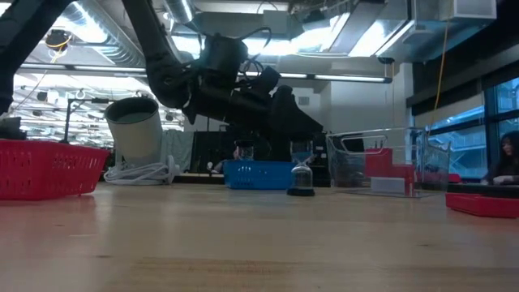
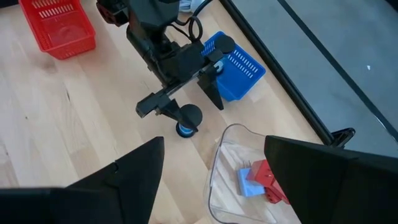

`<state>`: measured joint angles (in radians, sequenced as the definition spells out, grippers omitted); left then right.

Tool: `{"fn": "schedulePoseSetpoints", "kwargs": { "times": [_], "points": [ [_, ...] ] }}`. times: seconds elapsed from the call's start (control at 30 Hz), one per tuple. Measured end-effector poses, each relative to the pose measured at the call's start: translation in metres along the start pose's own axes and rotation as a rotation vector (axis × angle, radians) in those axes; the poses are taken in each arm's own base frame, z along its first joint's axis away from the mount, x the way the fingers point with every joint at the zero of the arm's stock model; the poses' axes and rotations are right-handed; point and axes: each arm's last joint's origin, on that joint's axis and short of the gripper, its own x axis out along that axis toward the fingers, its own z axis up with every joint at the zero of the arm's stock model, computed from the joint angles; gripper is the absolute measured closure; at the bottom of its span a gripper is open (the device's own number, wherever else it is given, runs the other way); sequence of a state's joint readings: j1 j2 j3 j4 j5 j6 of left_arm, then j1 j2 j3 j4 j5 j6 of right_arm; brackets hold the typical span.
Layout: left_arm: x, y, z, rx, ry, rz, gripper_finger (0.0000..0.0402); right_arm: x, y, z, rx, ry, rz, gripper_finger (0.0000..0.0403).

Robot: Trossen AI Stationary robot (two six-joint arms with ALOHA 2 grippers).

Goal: Pick & Place Office items
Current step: Put the bottom-right black hourglass into the blue basket

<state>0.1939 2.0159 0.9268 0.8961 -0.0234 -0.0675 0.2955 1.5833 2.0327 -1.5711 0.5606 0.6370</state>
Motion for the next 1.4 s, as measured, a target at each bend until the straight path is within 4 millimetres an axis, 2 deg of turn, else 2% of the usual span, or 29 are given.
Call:
{"fn": "schedulePoseSetpoints", "kwargs": {
  "times": [0.23,0.53,1.1,1.4],
  "points": [
    [-0.005,-0.002,0.014,0.018,-0.016,-0.027,0.0091,0.000,0.000,0.000,0.004,0.000,0.000,0.0121],
    [-0.006,-0.002,0.007,0.002,0.088,-0.017,0.0091,0.000,0.000,0.000,0.007,0.000,0.000,0.0121],
    [-0.006,-0.002,0.007,0.030,0.079,-0.015,0.0091,0.000,0.000,0.000,0.027,0.002,0.003,0.0121],
    [-0.006,-0.007,0.007,0.025,0.087,-0.073,0.0091,0.000,0.000,0.000,0.029,0.003,0.005,0.0121]
  ]
}}
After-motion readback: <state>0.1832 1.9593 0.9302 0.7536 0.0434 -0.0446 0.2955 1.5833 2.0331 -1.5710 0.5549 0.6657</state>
